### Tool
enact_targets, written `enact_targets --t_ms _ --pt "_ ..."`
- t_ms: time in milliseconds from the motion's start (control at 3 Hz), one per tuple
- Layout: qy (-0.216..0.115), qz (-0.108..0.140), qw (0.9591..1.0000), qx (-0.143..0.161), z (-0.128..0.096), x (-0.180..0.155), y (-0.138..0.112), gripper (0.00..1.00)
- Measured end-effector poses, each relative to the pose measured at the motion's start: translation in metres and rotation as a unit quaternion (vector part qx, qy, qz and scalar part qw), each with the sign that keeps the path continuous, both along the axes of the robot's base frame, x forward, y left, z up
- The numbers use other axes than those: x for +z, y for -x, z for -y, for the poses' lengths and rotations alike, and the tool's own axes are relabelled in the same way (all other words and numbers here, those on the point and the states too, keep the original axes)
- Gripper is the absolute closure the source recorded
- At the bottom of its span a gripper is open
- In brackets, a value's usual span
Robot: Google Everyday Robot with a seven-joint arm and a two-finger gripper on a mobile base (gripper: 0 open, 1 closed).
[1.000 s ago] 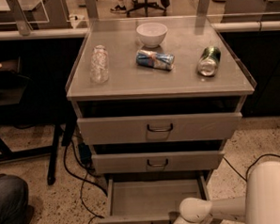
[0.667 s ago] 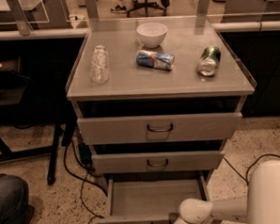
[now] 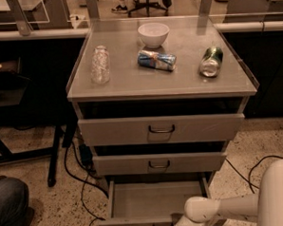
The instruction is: Open bottom drawer
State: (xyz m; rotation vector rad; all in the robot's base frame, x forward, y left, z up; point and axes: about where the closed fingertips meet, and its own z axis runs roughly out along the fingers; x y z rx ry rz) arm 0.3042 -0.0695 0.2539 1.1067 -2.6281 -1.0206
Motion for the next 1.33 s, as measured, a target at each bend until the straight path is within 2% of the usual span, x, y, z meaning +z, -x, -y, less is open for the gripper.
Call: enact_targets --t_ms 333,667,1000,1333 --pt "0.0 0.013 0.9999 0.005 0.007 0.001 -0.013 0.0" --pt "0.002 0.028 0.9994 0.019 0.016 -0.002 -0.037 0.0" --pt "0.016 0.055 0.9982 0.019 0.028 0.01 -0.066 0.0" --pt "0.053 0.087 0.9947 0.016 0.049 0.034 -0.09 0.0"
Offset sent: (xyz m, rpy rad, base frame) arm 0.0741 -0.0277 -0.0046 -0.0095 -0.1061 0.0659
